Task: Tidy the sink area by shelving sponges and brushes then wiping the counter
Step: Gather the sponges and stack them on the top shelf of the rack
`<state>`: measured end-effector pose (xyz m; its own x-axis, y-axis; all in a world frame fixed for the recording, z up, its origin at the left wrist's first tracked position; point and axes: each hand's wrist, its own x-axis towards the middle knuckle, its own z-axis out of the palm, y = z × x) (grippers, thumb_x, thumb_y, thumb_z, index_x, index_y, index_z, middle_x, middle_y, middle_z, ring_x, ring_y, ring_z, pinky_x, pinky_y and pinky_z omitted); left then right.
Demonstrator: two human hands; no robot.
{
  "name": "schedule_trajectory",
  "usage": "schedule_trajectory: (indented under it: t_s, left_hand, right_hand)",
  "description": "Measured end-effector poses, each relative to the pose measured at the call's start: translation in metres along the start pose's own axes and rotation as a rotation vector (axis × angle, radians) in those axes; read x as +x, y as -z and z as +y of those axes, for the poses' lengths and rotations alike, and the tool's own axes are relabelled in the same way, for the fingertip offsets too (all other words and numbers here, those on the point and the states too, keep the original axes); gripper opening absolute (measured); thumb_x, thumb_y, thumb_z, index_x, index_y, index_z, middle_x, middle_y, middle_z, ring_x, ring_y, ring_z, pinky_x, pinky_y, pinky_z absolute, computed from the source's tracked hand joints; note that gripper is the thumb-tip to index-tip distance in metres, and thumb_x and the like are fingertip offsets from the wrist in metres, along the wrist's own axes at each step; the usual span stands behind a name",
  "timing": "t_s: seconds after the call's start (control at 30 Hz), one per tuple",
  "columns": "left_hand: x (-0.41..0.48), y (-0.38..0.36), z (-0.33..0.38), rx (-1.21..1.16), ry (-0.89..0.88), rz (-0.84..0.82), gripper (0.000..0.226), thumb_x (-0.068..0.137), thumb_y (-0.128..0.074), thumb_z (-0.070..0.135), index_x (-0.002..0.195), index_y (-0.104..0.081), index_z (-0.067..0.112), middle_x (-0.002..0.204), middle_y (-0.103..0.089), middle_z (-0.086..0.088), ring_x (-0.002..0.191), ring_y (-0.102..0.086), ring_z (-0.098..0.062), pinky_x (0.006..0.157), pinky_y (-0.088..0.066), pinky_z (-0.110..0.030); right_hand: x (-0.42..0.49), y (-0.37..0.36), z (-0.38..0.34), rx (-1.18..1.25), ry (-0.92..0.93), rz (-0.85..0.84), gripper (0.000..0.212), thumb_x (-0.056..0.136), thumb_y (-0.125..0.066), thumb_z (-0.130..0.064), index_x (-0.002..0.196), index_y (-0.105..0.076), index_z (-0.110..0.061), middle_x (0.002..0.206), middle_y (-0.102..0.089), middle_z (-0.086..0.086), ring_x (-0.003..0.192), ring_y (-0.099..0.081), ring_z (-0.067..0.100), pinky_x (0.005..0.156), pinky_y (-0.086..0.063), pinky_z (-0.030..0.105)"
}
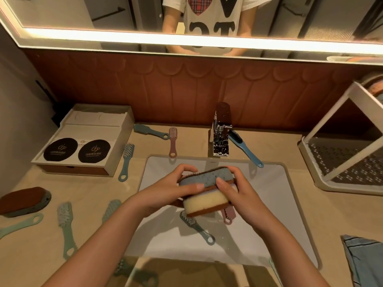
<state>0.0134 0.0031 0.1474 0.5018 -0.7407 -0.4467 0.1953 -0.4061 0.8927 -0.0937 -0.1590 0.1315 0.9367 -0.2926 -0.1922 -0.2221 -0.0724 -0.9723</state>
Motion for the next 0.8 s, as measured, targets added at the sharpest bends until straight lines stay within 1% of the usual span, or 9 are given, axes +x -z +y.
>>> schedule_trajectory:
  t_s: [0.1, 0.2, 0.27, 0.33, 0.43, 0.5, 0.6, 0.67, 0.8]
  left_hand:
    - [0.008, -0.022, -0.003, -0.343, 0.012, 0.149, 0.034, 0.092, -0.041, 0.044, 0.122, -0.047, 0.028, 0.12, -0.057, -0.008, 0.104, -0.062, -0.023, 0.082, -0.056, -0.04]
    - [0.014, -0.048, -0.009, -0.5, -0.013, 0.264, 0.038, 0.09, -0.041, 0.05, 0.12, -0.046, 0.029, 0.118, -0.06, -0.008, 0.105, -0.062, -0.028, 0.074, -0.057, -0.044]
    - [0.021, -0.069, -0.008, -0.434, -0.052, 0.438, 0.033, 0.088, -0.046, 0.048, 0.114, -0.047, 0.028, 0.112, -0.062, -0.008, 0.096, -0.065, -0.027, 0.062, -0.056, -0.035]
    - [0.025, -0.086, -0.006, -0.357, -0.087, 0.57, 0.026, 0.087, -0.05, 0.047, 0.106, -0.049, 0.029, 0.103, -0.064, -0.006, 0.088, -0.067, -0.024, 0.055, -0.054, -0.03]
    - [0.035, -0.104, -0.003, -0.226, -0.098, 0.62, 0.018, 0.089, -0.046, 0.051, 0.097, -0.049, 0.036, 0.094, -0.066, 0.003, 0.083, -0.067, -0.016, 0.061, -0.058, -0.035]
    - [0.043, -0.112, 0.0, -0.076, -0.14, 0.661, 0.019, 0.09, -0.042, 0.054, 0.095, -0.05, 0.037, 0.09, -0.066, 0.008, 0.083, -0.065, -0.015, 0.07, -0.058, -0.042]
    - [0.052, -0.123, 0.008, 0.095, -0.185, 0.686, 0.023, 0.093, -0.04, 0.048, 0.095, -0.056, 0.033, 0.085, -0.064, 0.01, 0.082, -0.062, -0.012, 0.072, -0.052, -0.031]
    - [0.058, -0.132, 0.012, 0.151, -0.207, 0.676, 0.028, 0.094, -0.039, 0.046, 0.095, -0.06, 0.028, 0.081, -0.065, 0.01, 0.079, -0.061, -0.008, 0.065, -0.046, -0.023]
    - [0.072, -0.146, 0.01, 0.277, -0.197, 0.62, 0.034, 0.096, -0.038, 0.04, 0.088, -0.065, 0.022, 0.076, -0.066, 0.005, 0.072, -0.062, -0.009, 0.064, -0.047, -0.024]
  right_hand:
    - [0.002, 0.008, 0.003, 0.097, -0.069, 0.103, 0.027, 0.09, -0.051, -0.04, 0.116, -0.045, -0.033, 0.111, -0.059, -0.002, 0.099, -0.061, 0.014, 0.079, -0.055, 0.031]
    - [0.002, -0.004, 0.003, 0.107, -0.06, 0.154, 0.027, 0.092, -0.05, -0.033, 0.116, -0.041, -0.027, 0.107, -0.059, -0.001, 0.094, -0.06, 0.011, 0.07, -0.053, 0.021]
    - [0.001, -0.007, 0.007, 0.114, -0.046, 0.183, 0.027, 0.093, -0.049, -0.03, 0.117, -0.037, -0.026, 0.103, -0.059, 0.0, 0.09, -0.061, 0.01, 0.064, -0.051, 0.016]
    - [0.002, -0.007, 0.01, 0.096, -0.013, 0.2, 0.025, 0.093, -0.048, -0.032, 0.114, -0.035, -0.029, 0.099, -0.06, -0.002, 0.089, -0.062, 0.01, 0.067, -0.052, 0.02]
    - [0.005, 0.005, 0.009, -0.023, 0.008, 0.188, 0.021, 0.092, -0.045, -0.04, 0.109, -0.034, -0.036, 0.097, -0.062, -0.006, 0.09, -0.063, 0.009, 0.08, -0.053, 0.032]
    - [0.006, 0.014, 0.009, -0.075, 0.022, 0.184, 0.019, 0.093, -0.041, -0.043, 0.109, -0.033, -0.035, 0.096, -0.061, -0.009, 0.089, -0.062, 0.008, 0.08, -0.053, 0.032]
    - [0.002, 0.026, 0.011, -0.104, 0.022, 0.25, 0.016, 0.093, -0.035, -0.046, 0.104, -0.037, -0.035, 0.092, -0.061, -0.01, 0.088, -0.062, 0.01, 0.079, -0.053, 0.038]
    - [0.0, 0.035, 0.015, -0.1, 0.028, 0.296, 0.016, 0.094, -0.036, -0.044, 0.101, -0.042, -0.031, 0.087, -0.062, -0.01, 0.085, -0.062, 0.009, 0.077, -0.053, 0.035]
    - [0.0, 0.053, 0.03, -0.105, 0.008, 0.333, 0.023, 0.096, -0.041, -0.035, 0.097, -0.054, -0.016, 0.081, -0.064, -0.008, 0.076, -0.06, 0.001, 0.064, -0.046, 0.017]
